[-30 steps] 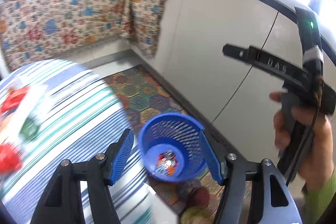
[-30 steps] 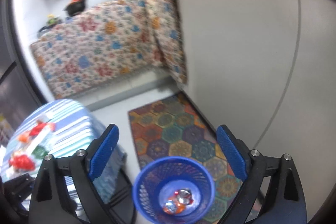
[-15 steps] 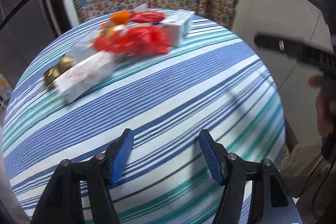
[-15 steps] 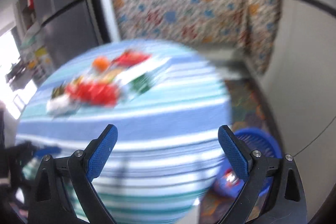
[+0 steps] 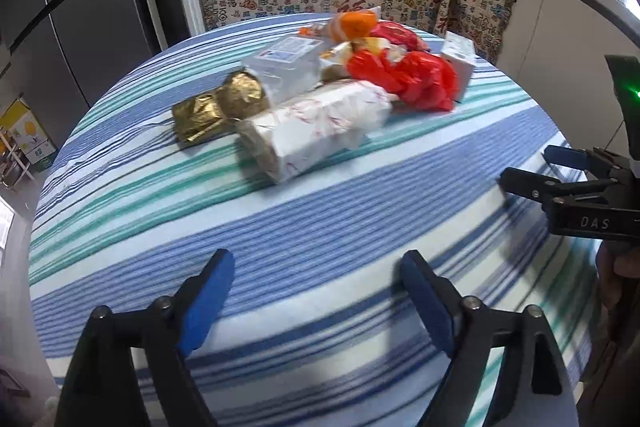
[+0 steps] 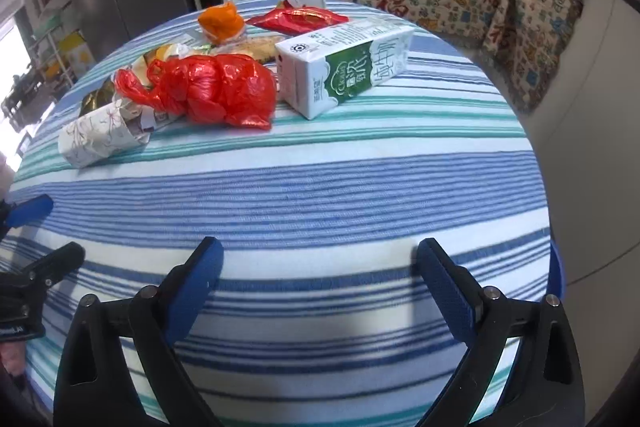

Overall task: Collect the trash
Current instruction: 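Move both tools back over the table toward the remaining trash, then grasp the patterned paper wrapper with the left tool while the right tool grasps the red plastic bag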

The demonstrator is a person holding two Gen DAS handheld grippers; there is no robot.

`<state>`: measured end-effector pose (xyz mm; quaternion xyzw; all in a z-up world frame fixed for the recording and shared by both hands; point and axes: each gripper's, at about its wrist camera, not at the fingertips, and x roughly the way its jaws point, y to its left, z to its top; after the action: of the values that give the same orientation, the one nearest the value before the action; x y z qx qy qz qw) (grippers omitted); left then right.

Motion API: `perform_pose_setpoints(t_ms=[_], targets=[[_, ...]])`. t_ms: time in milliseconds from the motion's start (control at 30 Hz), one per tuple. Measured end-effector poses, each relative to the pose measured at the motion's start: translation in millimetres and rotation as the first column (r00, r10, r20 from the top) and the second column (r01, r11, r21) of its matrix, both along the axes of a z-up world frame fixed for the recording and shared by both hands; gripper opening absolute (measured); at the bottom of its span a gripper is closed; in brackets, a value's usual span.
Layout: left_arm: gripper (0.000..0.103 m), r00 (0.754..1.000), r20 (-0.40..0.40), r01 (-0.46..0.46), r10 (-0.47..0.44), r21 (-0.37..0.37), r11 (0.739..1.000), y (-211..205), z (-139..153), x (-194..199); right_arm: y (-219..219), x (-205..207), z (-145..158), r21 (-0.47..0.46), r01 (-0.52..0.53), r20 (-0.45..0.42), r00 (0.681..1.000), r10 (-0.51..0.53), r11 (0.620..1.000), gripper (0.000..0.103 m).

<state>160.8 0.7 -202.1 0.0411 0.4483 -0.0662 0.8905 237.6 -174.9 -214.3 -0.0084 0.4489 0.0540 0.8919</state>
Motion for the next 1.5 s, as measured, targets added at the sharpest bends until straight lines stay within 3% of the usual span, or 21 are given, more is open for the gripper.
perform_pose_setpoints(t_ms=[133,233,400,533,600,700,767,833,867,933,967,1100,1233,1300,1400,1500], targets=[[0.094,1.000,-0.009,0.024,-0.024,0.003,1.000,9,-1,15,-2,4,0,0.001,-0.009,-0.001,1.000,0.009,1.000,0.102],[0.103,0.999,-0.027,0.041,-0.041,0.011,0.999,13,-3,24,-4,4,0,0.001,-0.015,0.002,1.000,0.015,1.000,0.102],[0.103,0.990,-0.056,0.132,-0.131,0.017,0.991,15,-2,27,-6,1,0,0.001,-0.021,0.006,1.000,0.021,1.000,0.103],[0.103,0.982,0.007,0.188,-0.188,0.035,0.982,23,17,34,-6,1,1,-0.001,-0.021,0.007,1.000,0.021,1.000,0.103],[0.103,0.966,0.022,0.257,-0.258,0.048,0.965,19,27,40,-6,1,0,-0.001,-0.021,0.007,1.000,0.021,1.000,0.103],[0.103,0.929,0.059,0.353,-0.366,0.161,0.922,3,36,50,-6,1,0,-0.001,-0.022,0.007,1.000,0.022,1.000,0.103],[0.103,0.902,0.054,0.408,-0.428,0.214,0.888,-7,36,58,-6,1,0,-0.001,-0.022,0.007,1.000,0.022,1.000,0.103],[0.102,0.891,0.041,0.433,-0.453,0.228,0.872,-11,32,65,-6,1,1,-0.001,-0.022,0.007,1.000,0.022,1.000,0.103],[0.097,0.886,0.033,0.445,-0.463,0.225,0.867,-12,30,68,-6,1,1,0.000,-0.023,0.007,1.000,0.023,1.000,0.103],[0.068,0.881,0.014,0.461,-0.474,0.205,0.863,-14,27,71,-5,0,1,0.000,-0.024,0.007,1.000,0.024,1.000,0.103],[0.046,0.879,0.003,0.468,-0.477,0.180,0.865,-14,26,71,-4,1,1,0.001,-0.025,0.007,1.000,0.025,1.000,0.103],[0.039,0.904,0.021,0.419,-0.427,0.159,0.894,-8,30,56,-4,2,2,0.009,-0.030,0.005,1.000,0.030,1.000,0.103],[0.038,0.969,0.031,0.243,-0.245,0.051,0.969,8,39,25,-9,2,4,0.046,-0.024,0.011,1.000,0.024,0.999,0.101],[0.038,0.991,0.019,0.133,-0.133,0.007,0.991,16,38,13,-12,3,7,0.076,-0.016,0.025,1.000,0.014,0.997,0.099],[0.040,0.998,0.064,0.014,-0.015,0.010,1.000,18,38,-6,-6,5,13,0.092,-0.045,0.049,0.998,0.041,0.995,0.097],[0.045,0.994,0.105,-0.024,0.024,-0.002,1.000,18,38,-10,4,11,17,0.148,-0.067,0.059,0.997,0.058,0.987,0.096]])
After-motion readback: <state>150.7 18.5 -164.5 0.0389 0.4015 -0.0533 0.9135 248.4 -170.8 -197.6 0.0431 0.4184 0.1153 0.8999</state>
